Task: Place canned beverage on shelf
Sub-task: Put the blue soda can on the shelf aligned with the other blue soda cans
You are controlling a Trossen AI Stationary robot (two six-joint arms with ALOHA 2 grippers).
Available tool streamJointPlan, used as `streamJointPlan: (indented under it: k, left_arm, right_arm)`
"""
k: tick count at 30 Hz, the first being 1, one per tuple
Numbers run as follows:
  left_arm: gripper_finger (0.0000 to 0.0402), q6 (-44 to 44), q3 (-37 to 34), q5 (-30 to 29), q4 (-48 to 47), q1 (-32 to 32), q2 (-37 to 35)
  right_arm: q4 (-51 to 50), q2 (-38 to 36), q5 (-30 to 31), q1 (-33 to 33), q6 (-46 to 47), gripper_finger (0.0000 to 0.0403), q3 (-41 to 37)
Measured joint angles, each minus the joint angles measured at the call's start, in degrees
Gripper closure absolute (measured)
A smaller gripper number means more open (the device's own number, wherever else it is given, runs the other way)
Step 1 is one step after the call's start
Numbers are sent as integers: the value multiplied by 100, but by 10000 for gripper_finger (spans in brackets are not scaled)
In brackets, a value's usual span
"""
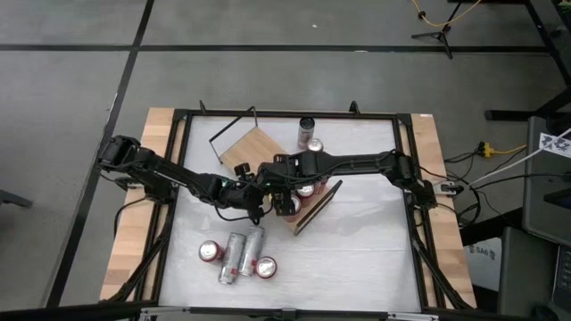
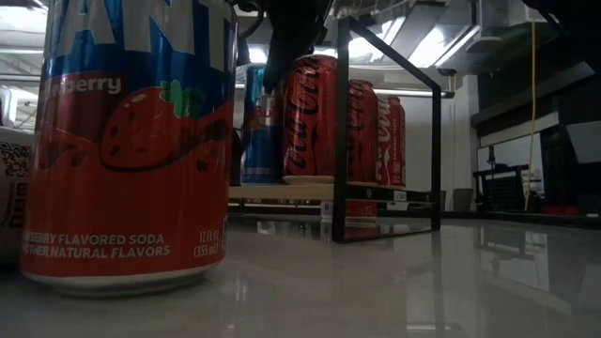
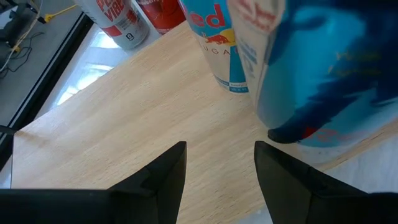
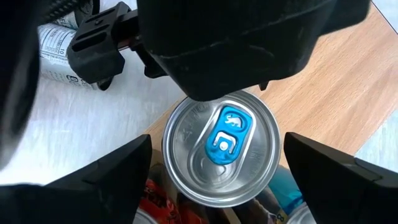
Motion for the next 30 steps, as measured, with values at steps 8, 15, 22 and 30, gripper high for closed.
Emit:
streamJointPlan:
  k: [8,15,22,30]
  left_arm:
    - [221,4,0,8,-2,-6,-97]
    - [221,4,0,45,-98,-13,-405]
    - [221,4,0,53,-234,-84,-789]
    - [221,-4,4,63,-293,-284,-864]
  right_arm:
    - [-2,-13,128,2,0,47,0]
    - [-8,-113,136,2,1,47,0]
    - [-97,-257,136,2,2,47,2]
    - [-422,-513,136,9,43,47,2]
